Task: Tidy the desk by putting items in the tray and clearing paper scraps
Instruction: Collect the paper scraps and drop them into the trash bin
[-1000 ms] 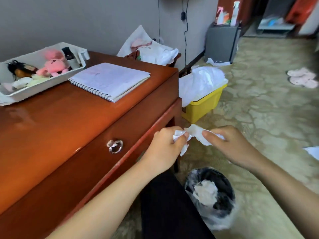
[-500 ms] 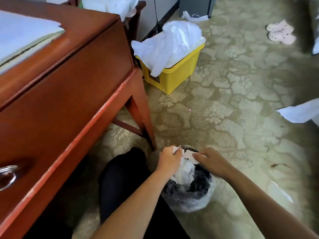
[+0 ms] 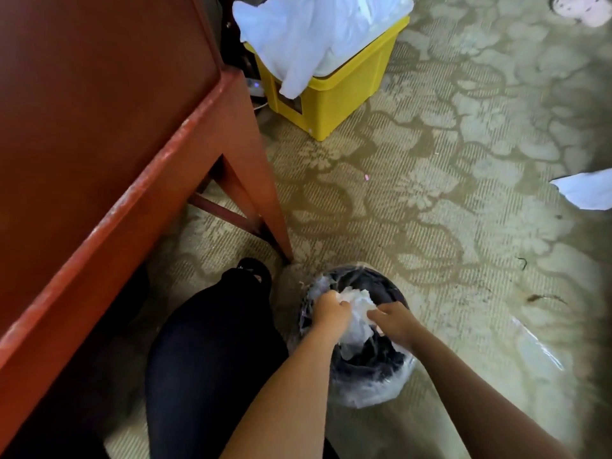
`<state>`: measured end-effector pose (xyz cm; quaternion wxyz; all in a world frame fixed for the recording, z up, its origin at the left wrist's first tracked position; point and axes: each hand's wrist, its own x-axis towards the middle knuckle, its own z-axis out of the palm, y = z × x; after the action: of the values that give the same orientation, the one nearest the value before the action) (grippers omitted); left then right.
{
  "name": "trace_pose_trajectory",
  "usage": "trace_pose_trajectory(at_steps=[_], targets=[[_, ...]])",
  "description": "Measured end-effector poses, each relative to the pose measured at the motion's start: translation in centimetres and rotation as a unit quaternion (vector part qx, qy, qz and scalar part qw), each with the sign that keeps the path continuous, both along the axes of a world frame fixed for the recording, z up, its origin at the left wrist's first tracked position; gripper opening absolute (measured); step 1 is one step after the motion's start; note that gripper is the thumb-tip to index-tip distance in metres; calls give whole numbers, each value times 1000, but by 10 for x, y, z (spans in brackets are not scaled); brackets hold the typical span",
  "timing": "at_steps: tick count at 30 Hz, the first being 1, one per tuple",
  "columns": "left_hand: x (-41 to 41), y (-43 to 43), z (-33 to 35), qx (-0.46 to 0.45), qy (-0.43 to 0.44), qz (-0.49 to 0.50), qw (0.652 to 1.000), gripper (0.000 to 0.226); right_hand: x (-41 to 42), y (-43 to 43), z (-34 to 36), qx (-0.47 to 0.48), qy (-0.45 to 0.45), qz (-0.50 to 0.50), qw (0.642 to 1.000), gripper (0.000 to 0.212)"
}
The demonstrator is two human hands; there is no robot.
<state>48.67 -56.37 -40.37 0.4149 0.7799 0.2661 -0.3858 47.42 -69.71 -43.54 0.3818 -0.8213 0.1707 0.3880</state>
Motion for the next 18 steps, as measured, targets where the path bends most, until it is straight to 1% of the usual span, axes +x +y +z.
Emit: trace_pose_trajectory(at_steps=[3, 5, 7, 8, 10, 13, 16, 18], targets=[[2, 4, -7, -13, 38, 13, 999, 43, 3, 3, -4, 14, 11, 15, 1000, 29], [2, 5, -6, -21, 63, -8, 998, 49, 5, 5, -4, 27, 23, 19, 999, 21], [3, 6, -3, -23, 69, -39, 997, 57, 8, 6, 0, 31, 29, 19, 999, 36], [3, 7, -1, -24, 66, -51, 996, 60, 9, 7, 2, 30, 29, 23, 999, 39], [1, 10, 5, -25, 49, -64, 996, 62, 10, 6, 7, 19, 13, 44, 999, 37], [-6, 14, 18, 4, 0, -109, 994, 54, 12, 6, 23, 6, -27, 86, 996, 18], [-13, 20, 42, 41, -52, -166, 984, 48, 17, 8, 49, -4, -68, 118, 991, 27], [-17, 25, 63, 68, -86, -226, 968, 46, 21, 12, 73, -12, -92, 171, 981, 25]])
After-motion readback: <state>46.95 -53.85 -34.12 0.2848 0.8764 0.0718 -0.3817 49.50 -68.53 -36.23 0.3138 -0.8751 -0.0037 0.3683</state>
